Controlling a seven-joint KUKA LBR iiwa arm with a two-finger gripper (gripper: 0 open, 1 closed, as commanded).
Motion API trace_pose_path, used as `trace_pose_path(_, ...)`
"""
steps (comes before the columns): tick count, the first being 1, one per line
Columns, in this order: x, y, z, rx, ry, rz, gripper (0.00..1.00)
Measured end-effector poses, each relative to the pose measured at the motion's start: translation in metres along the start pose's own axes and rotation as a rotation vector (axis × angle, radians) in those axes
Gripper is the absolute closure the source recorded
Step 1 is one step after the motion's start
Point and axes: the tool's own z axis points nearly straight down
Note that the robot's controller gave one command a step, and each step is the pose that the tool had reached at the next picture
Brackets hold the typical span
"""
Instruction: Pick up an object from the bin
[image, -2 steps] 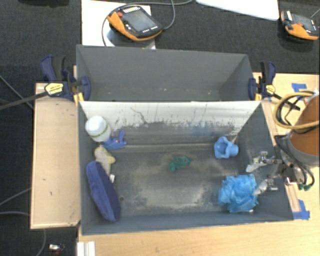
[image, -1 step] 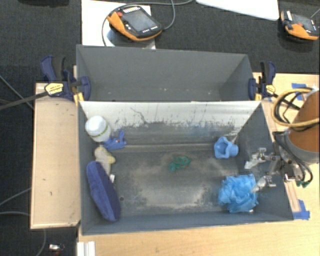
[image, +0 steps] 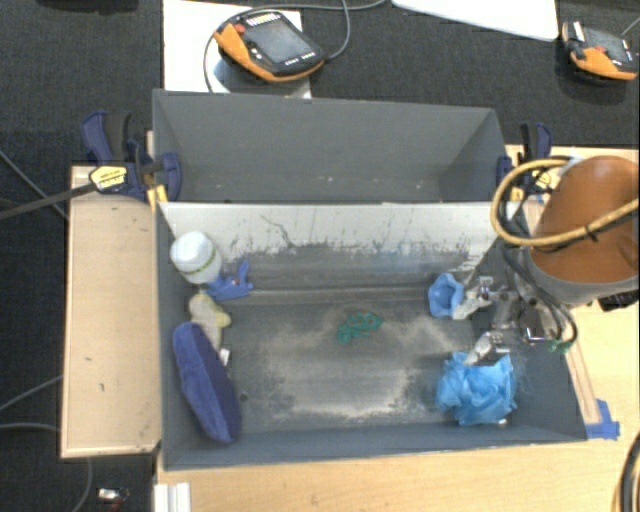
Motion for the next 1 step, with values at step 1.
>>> trace_pose_path(1, 0.0339, -0.0253, 0.0006, 0.004, 0.002, 0.024, 1.0)
